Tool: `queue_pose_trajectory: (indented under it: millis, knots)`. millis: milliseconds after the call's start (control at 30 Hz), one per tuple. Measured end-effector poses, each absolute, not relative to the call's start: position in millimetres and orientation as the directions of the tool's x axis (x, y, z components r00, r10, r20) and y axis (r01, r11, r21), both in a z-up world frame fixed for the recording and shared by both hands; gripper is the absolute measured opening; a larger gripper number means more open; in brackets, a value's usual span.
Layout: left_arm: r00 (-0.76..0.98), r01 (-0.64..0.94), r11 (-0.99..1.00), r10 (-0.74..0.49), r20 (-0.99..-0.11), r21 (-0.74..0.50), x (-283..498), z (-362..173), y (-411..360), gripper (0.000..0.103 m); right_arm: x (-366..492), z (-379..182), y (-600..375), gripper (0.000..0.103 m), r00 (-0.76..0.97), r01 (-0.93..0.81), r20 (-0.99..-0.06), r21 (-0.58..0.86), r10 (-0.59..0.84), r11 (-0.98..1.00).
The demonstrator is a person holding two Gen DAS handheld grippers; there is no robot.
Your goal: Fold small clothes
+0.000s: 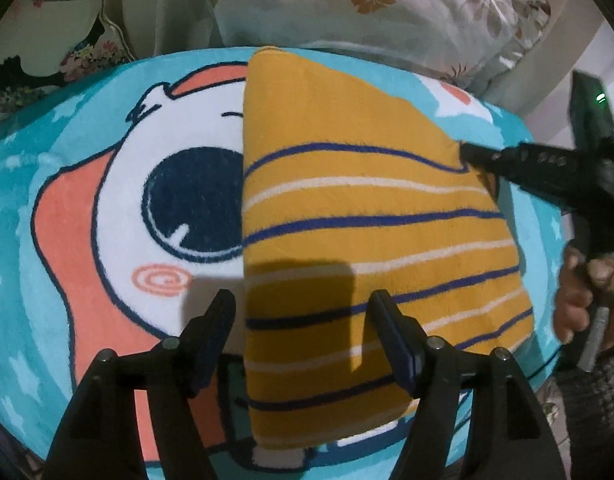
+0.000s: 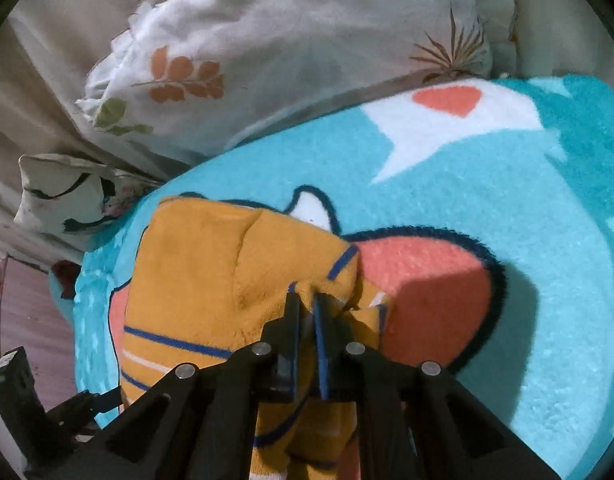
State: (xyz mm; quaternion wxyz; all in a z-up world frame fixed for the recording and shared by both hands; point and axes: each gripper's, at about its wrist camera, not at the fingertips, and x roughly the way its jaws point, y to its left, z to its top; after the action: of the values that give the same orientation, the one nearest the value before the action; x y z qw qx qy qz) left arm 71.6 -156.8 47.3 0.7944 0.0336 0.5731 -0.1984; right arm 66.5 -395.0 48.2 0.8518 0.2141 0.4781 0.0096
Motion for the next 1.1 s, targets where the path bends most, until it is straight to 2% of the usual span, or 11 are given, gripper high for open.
queue_pose_trajectory:
  millis: [167,333,533,633,733,900,1000,1100]
  knots:
    - [0.248,0.326,0.926,-0.281,-0.927,-0.193,76.4,43.6,-151.9,0.071,41.0,80.2,-389.1,0.01,0.618,0.214,-0.775,0.329,0.134,0.92]
    - [0.257,0.324,0.927,-0.278,-0.926,-0.188,75.3,46.7,-151.7,0.071,29.7,92.0,-367.4,0.01,0.651,0.123,-0.724,0.399,0.229,0.909]
    - [0.285,0.324,0.93,-0.269,-0.92,-0.172,70.4,57.6,-148.7,0.071,46.4,35.7,-375.7,0.009,0.514,0.19,-0.823,0.385,0.242,0.903]
    - [0.3,0.314,0.936,-0.255,-0.919,-0.157,67.0,60.6,-146.0,0.071,41.1,48.8,-381.7,0.01,0.543,0.205,-0.811,0.38,0.218,0.902]
    - [0.303,0.307,0.939,-0.252,-0.919,-0.157,64.2,60.3,-142.8,0.071,40.5,74.2,-369.5,0.022,0.581,0.167,-0.794,0.328,0.175,0.93]
    - [0.297,0.288,0.946,-0.237,-0.925,-0.15,58.4,57.8,-138.7,0.071,60.4,94.7,-328.2,0.023,0.581,0.032,-0.775,0.328,0.249,0.944]
    - [0.312,0.274,0.953,-0.213,-0.926,-0.128,53.1,61.3,-133.8,0.071,83.2,87.1,-298.0,0.027,0.53,-0.039,-0.804,0.295,0.27,0.955]
    - [0.323,0.248,0.963,-0.186,-0.928,-0.106,47.7,65.1,-125.7,0.071,106.7,60.6,-274.3,0.04,0.453,-0.077,-0.858,0.23,0.24,0.97]
